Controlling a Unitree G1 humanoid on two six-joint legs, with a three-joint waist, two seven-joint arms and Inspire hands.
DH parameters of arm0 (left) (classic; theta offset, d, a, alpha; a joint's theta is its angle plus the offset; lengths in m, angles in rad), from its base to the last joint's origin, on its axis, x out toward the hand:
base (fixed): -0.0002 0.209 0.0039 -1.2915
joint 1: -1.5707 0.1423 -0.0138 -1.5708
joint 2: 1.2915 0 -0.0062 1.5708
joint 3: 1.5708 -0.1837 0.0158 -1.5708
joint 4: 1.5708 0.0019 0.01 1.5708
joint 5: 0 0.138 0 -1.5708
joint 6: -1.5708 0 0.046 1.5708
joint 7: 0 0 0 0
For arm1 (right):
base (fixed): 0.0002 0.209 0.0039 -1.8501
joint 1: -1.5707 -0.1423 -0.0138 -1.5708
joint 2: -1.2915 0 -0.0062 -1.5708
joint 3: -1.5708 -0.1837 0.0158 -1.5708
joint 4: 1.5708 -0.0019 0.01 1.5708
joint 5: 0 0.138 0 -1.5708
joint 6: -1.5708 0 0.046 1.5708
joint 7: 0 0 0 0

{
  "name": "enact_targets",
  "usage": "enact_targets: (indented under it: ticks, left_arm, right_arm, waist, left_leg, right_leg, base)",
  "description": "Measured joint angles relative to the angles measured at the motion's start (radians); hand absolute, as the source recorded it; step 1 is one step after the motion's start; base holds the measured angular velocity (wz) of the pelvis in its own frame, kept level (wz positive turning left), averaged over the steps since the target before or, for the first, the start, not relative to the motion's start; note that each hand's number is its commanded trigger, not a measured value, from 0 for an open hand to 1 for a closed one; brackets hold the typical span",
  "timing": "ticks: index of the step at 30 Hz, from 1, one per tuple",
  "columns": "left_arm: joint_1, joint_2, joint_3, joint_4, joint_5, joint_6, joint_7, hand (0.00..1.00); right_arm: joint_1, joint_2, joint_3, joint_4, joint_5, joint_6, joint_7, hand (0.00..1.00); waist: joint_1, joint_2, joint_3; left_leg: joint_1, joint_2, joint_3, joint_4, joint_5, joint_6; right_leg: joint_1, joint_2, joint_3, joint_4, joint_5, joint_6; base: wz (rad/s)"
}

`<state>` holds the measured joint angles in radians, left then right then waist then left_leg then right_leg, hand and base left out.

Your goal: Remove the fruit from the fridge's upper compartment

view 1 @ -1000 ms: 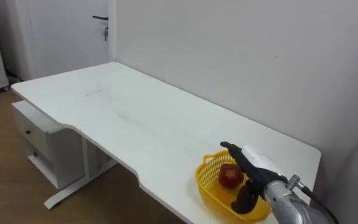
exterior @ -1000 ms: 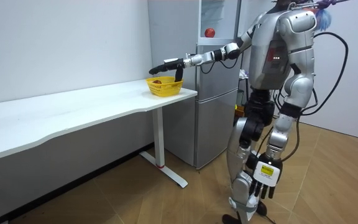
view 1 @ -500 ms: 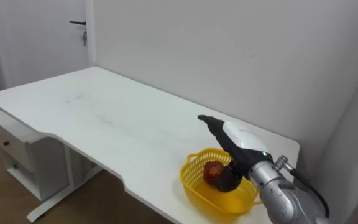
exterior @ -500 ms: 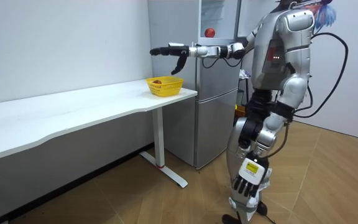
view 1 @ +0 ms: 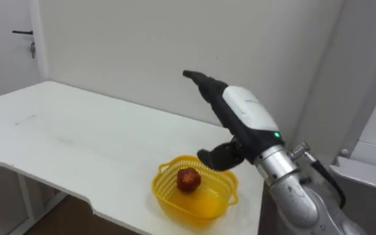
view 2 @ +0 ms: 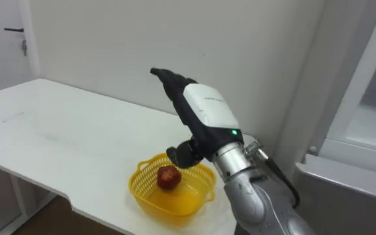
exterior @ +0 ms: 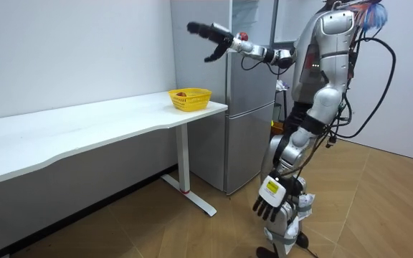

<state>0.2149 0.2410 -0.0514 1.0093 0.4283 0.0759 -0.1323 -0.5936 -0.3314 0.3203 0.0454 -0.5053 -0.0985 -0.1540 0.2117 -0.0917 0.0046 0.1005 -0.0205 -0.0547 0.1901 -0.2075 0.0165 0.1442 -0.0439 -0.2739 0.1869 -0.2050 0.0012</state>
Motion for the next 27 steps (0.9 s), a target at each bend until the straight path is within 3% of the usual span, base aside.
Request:
enact_targets:
  ticks: [5,6,8,13,17,20,24,27]
  left_arm:
    - [-0.001,-0.004,-0.004,0.017,-0.003,-0.024,0.019,0.0]
    - [-0.007,-0.006,-0.003,0.033,-0.003,-0.028,0.022,0.0]
    - [0.0,-0.023,-0.001,0.056,-0.003,-0.031,0.034,0.0]
    - [0.008,-0.047,-0.01,0.113,-0.003,-0.045,0.069,0.0]
    - [0.016,-0.065,-0.005,0.155,-0.004,-0.052,0.083,0.0]
    - [0.028,-0.068,0.002,0.152,-0.005,-0.062,0.085,0.0]
    - [0.035,-0.069,0.002,0.15,-0.005,-0.076,0.084,0.0]
    - [0.035,-0.074,0.001,0.149,-0.005,-0.083,0.081,0.0]
  right_arm:
    - [0.074,0.007,-0.1,-0.211,0.116,-0.025,-0.039,0.0]
    - [0.092,0.008,-0.112,-0.239,0.116,-0.031,-0.045,0.0]
    - [0.171,0.01,-0.15,-0.338,0.134,-0.062,-0.075,0.0]
    - [0.355,0.019,-0.218,-0.421,0.206,-0.092,-0.123,0.0]
    - [0.472,0.062,-0.323,-0.463,0.263,-0.102,-0.181,0.0]
    - [0.538,0.071,-0.367,-0.496,0.287,-0.11,-0.22,0.0]
    - [0.55,0.079,-0.389,-0.522,0.304,-0.134,-0.268,0.0]
    - [0.589,0.082,-0.398,-0.573,0.302,-0.164,-0.333,0.0]
  waist:
    - [-0.048,0.013,0.0057]
    - [-0.05,0.015,0.0045]
    - [-0.075,0.029,-0.0052]
    - [-0.134,0.046,-0.008]
    - [-0.178,0.064,-0.0143]
    - [-0.183,0.072,-0.0154]
    - [-0.203,0.073,-0.0116]
    - [-0.207,0.074,-0.0137]
  left_leg:
    - [0.012,0.013,0.039,-0.009,-0.001,-0.001]
    - [0.012,0.014,0.044,-0.011,-0.001,-0.001]
    - [0.015,0.019,0.064,-0.019,-0.001,-0.002]
    - [0.03,0.024,0.094,-0.024,-0.001,-0.002]
    - [0.031,0.027,0.11,-0.025,-0.002,-0.003]
    - [0.032,0.032,0.127,-0.025,-0.003,-0.005]
    - [0.029,0.035,0.14,-0.024,-0.004,-0.006]
    - [0.024,0.035,0.147,-0.024,-0.004,-0.006]
  right_leg:
    - [-0.006,0.011,0.037,-0.001,0.013,-0.005]
    - [-0.008,0.012,0.041,-0.001,0.014,-0.006]
    - [-0.015,0.015,0.053,-0.002,0.02,-0.006]
    - [-0.017,0.02,0.078,0.001,0.022,-0.008]
    - [-0.024,0.022,0.089,0.003,0.025,-0.011]
    - [-0.031,0.03,0.112,0.003,0.027,-0.014]
    - [-0.048,0.032,0.125,0.002,0.027,-0.015]
    - [-0.059,0.034,0.133,0.002,0.026,-0.014]
  base:
    - [-0.23]
    - [-0.2]
    - [-0.22]
    - [-0.2]
    - [-0.13]
    - [-0.17]
    - [-0.11]
    - [-0.06]
